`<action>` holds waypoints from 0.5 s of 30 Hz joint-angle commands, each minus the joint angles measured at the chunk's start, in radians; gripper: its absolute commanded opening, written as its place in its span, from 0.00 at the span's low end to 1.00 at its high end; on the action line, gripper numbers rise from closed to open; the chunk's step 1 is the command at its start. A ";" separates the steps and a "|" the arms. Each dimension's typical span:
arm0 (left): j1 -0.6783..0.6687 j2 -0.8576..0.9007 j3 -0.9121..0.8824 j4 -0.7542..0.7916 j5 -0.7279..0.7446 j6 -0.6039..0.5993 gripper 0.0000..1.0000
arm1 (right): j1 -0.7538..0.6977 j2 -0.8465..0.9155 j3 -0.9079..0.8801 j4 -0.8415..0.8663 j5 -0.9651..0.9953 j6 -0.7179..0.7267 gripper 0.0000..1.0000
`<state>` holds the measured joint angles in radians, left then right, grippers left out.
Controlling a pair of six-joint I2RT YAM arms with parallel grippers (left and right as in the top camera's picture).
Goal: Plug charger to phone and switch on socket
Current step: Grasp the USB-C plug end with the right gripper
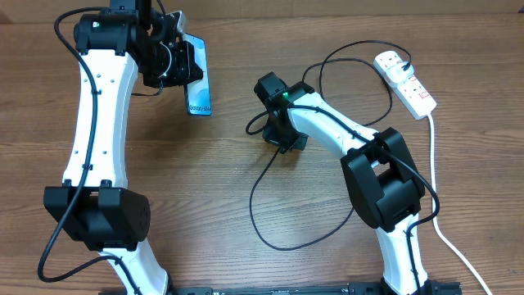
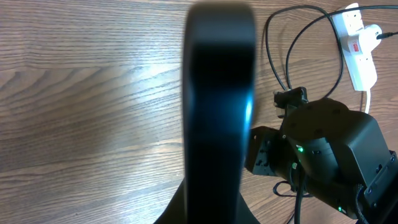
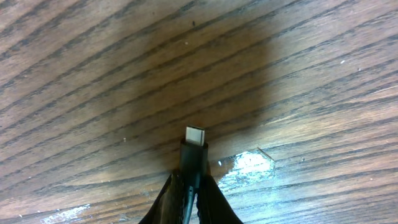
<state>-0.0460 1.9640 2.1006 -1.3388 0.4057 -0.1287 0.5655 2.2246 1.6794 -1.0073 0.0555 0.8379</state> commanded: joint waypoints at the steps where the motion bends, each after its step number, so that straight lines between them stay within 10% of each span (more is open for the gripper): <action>1: -0.007 -0.006 0.004 0.004 0.002 -0.010 0.04 | -0.006 0.027 -0.005 0.000 0.013 0.003 0.06; 15: -0.007 -0.006 0.004 0.004 0.002 -0.010 0.04 | -0.004 0.027 -0.007 -0.016 -0.020 0.004 0.15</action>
<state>-0.0460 1.9640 2.1006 -1.3388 0.4057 -0.1284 0.5636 2.2246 1.6794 -1.0168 0.0498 0.8379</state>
